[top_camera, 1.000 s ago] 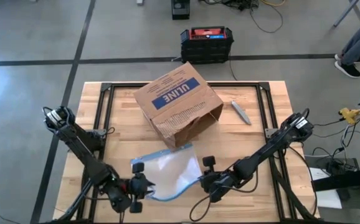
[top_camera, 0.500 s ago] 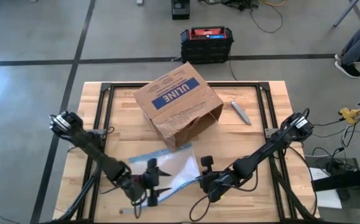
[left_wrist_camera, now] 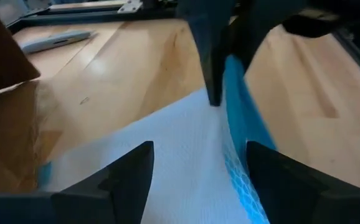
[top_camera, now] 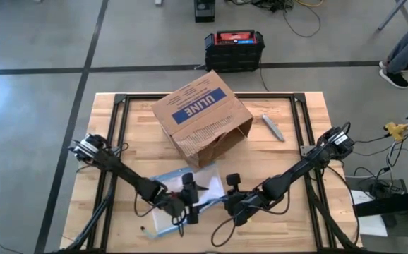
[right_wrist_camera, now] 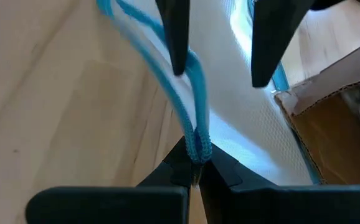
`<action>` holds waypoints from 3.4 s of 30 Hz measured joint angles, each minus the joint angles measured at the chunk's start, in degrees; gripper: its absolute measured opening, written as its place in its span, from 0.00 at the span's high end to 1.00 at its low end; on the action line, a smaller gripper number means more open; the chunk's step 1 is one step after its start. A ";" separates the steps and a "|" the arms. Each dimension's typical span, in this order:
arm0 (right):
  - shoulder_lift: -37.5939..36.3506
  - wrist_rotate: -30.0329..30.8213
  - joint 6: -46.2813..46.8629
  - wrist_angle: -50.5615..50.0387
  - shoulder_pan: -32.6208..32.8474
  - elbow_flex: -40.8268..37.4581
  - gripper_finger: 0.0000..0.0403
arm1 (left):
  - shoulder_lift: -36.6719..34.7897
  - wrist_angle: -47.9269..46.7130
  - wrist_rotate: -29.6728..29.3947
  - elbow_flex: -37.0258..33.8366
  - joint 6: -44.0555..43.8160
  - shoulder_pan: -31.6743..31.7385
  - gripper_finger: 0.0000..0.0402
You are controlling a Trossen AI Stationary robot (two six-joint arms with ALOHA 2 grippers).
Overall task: Pack items into zip bag
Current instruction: Open the blue zip bag, then put the white zip bag into the blue zip bag
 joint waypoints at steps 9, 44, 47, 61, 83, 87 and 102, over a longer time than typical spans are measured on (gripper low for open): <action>0.02 0.00 -0.14 -0.14 0.02 0.00 1.00 | -0.84 -17.78 3.36 0.87 -9.76 0.53 0.50; -0.35 10.93 11.35 4.88 -2.17 -4.43 0.55 | -2.61 -112.86 -8.64 20.50 -101.15 -19.29 1.00; 2.34 17.96 6.42 12.32 -4.23 -6.14 0.56 | -2.61 -114.48 -7.02 21.69 -103.31 -19.73 1.00; 13.25 27.34 -30.72 41.44 -16.82 -4.26 0.62 | -2.61 -114.39 5.01 31.50 -80.32 -19.71 1.00; 13.20 12.71 -36.20 35.74 -30.38 0.35 0.69 | -2.61 -108.21 3.07 30.94 -69.37 -19.53 1.00; 13.20 12.08 -32.12 35.98 -31.01 0.35 0.85 | -2.61 -104.35 3.44 30.94 -64.81 -19.29 1.00; 4.12 31.11 -27.02 12.39 -15.41 0.24 1.00 | -2.59 -96.69 3.36 28.60 -59.37 -17.79 1.00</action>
